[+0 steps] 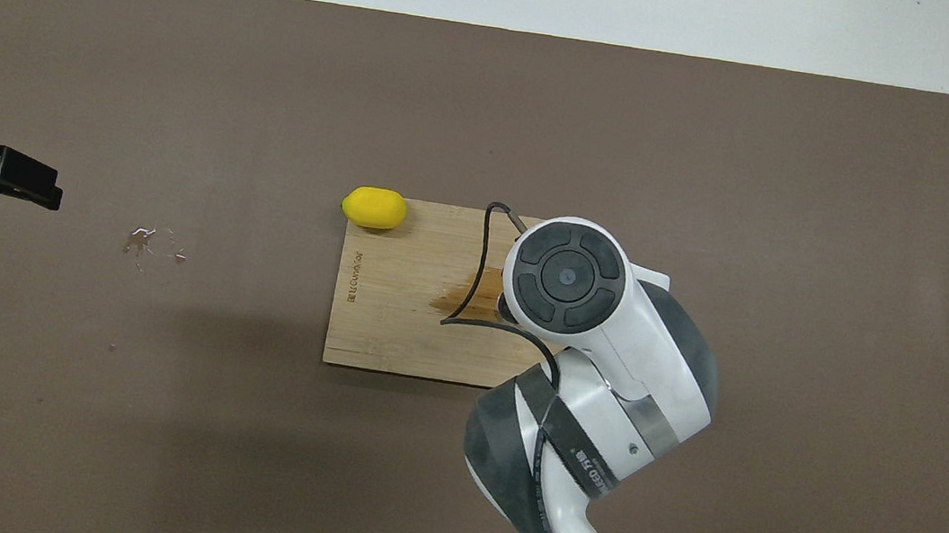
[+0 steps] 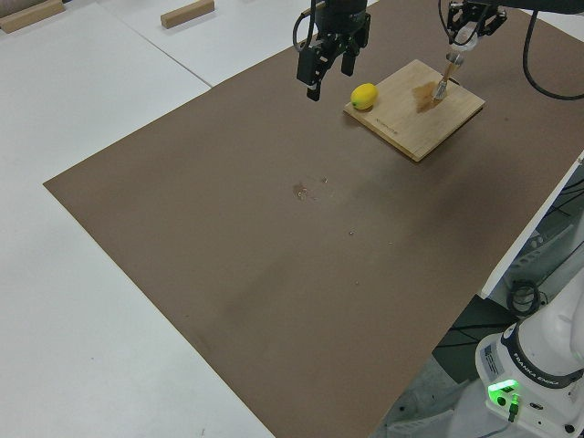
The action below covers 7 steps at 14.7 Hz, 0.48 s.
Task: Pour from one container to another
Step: 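Tilt the glass with the right gripper to pour into the cup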
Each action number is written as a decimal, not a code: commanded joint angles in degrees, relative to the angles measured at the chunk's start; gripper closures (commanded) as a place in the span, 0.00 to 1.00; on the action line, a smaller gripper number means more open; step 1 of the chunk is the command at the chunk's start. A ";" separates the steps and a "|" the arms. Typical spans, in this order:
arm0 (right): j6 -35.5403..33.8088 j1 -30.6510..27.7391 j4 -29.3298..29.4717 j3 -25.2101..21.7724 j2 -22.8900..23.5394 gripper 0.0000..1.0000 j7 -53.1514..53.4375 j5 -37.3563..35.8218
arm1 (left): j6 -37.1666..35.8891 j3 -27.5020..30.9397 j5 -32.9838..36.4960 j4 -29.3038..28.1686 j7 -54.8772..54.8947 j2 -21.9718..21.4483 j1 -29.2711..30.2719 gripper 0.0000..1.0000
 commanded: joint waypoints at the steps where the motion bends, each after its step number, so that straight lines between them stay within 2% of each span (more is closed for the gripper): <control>1: -0.82 -1.16 0.74 0.25 -0.19 0.91 0.70 2.92 | -1.45 0.21 1.23 1.39 -0.66 0.54 -0.22 0.00; 7: 0.50 -4.76 0.56 0.25 0.34 0.91 0.00 10.47 | -1.45 0.21 1.23 1.39 -0.66 0.54 -0.22 0.00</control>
